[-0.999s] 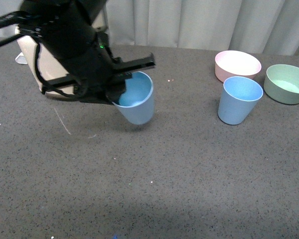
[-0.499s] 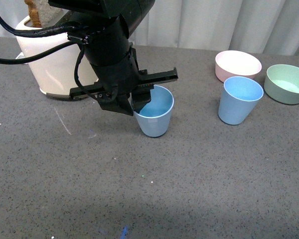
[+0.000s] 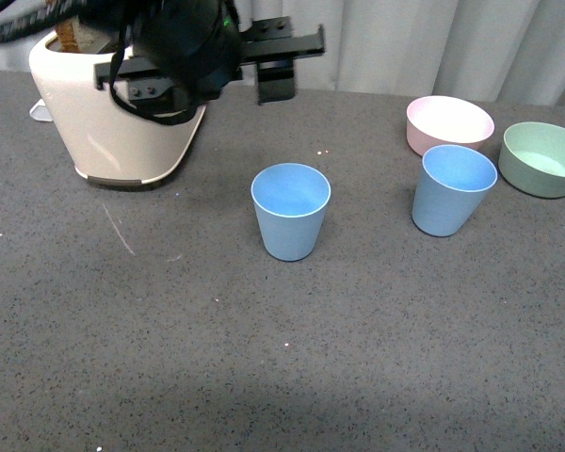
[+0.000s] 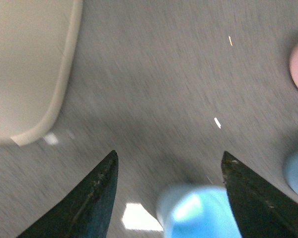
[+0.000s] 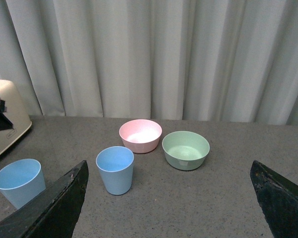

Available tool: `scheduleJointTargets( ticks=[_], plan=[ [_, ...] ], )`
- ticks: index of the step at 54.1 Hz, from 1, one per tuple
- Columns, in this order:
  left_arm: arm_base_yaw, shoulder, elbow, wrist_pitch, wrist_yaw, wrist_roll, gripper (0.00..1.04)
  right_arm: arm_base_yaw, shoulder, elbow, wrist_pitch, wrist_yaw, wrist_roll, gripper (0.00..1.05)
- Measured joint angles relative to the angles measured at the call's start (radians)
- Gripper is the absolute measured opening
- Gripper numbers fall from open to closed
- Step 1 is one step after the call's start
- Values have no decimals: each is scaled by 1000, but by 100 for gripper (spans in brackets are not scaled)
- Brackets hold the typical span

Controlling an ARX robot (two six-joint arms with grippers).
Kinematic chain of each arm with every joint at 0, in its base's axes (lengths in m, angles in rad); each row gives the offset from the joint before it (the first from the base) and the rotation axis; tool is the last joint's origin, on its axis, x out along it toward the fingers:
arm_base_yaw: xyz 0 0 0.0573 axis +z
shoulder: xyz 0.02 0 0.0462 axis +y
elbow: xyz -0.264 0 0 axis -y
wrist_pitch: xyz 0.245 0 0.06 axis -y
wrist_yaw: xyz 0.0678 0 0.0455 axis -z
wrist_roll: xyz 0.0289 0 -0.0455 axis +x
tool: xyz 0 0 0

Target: Stack blue cups with both arms

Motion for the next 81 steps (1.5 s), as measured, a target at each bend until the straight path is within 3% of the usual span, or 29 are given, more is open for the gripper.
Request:
scheduleJointTargets(
  ticks=[4, 10, 14, 17, 18, 44, 63, 67, 81],
  plan=[
    [23, -42, -195, 318, -51, 134, 47, 0, 0, 0, 0, 1, 0, 95],
    [74, -100, -437, 774, -34, 243, 31, 0, 0, 0, 0, 1, 0, 95],
    [112, -190, -552, 982, -12, 280, 18, 0, 0, 0, 0, 1, 0, 95],
    [138, -278, -624, 1034, 12, 297, 7, 0, 0, 0, 0, 0, 0, 95],
    [146, -303, -647, 1041, 21, 301, 4, 0, 0, 0, 0, 0, 0, 95],
    [272, -643, -997, 1008, 148, 325, 4, 0, 0, 0, 0, 0, 0, 95],
    [329, -911, -1123, 860, 208, 327, 4, 0, 0, 0, 0, 1, 0, 95],
    [387, -989, -1146, 803, 276, 327, 4, 0, 0, 0, 0, 0, 0, 95],
    [407, -1190, -1185, 645, 286, 327, 4, 0, 0, 0, 0, 1, 0, 95]
  ],
)
